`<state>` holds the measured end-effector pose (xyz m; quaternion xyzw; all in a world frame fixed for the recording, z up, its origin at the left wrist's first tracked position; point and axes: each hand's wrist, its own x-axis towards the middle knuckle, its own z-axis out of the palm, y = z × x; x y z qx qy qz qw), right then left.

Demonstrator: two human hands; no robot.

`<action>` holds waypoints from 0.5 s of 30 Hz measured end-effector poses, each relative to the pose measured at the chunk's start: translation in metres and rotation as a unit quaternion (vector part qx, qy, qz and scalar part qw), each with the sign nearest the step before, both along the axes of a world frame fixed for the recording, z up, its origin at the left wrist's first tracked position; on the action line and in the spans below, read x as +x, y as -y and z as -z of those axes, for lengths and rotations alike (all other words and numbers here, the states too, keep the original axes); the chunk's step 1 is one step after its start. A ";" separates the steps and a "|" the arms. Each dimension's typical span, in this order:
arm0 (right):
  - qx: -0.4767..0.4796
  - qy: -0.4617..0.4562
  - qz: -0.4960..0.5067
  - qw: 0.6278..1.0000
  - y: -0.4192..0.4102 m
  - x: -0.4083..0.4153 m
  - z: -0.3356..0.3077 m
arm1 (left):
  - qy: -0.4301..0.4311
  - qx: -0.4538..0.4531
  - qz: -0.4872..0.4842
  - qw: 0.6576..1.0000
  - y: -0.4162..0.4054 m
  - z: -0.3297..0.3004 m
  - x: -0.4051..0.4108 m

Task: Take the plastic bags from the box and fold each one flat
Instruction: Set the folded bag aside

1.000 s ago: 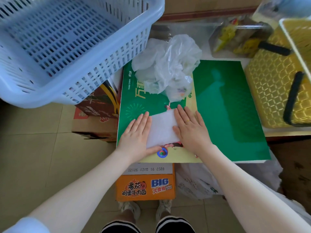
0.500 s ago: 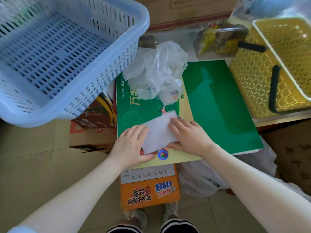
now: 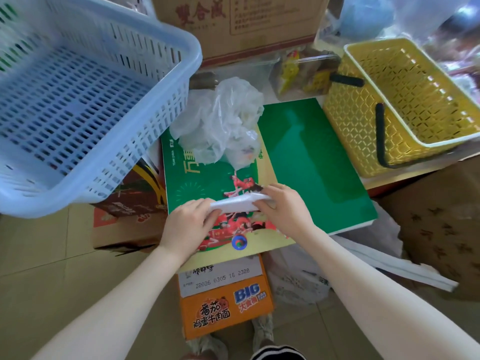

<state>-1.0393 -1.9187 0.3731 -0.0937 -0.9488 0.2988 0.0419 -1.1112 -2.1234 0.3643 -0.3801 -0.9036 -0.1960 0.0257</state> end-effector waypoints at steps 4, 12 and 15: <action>-0.089 -0.043 0.032 0.995 -0.021 0.020 -0.051 | -0.028 0.036 0.011 0.999 -0.022 -0.043 0.007; -0.196 -0.197 0.270 0.922 -0.143 0.042 -0.130 | 0.077 -0.032 0.027 0.996 -0.140 -0.086 -0.002; -0.196 -0.227 0.339 0.892 -0.197 0.036 -0.150 | 0.045 -0.029 0.046 0.997 -0.193 -0.098 -0.003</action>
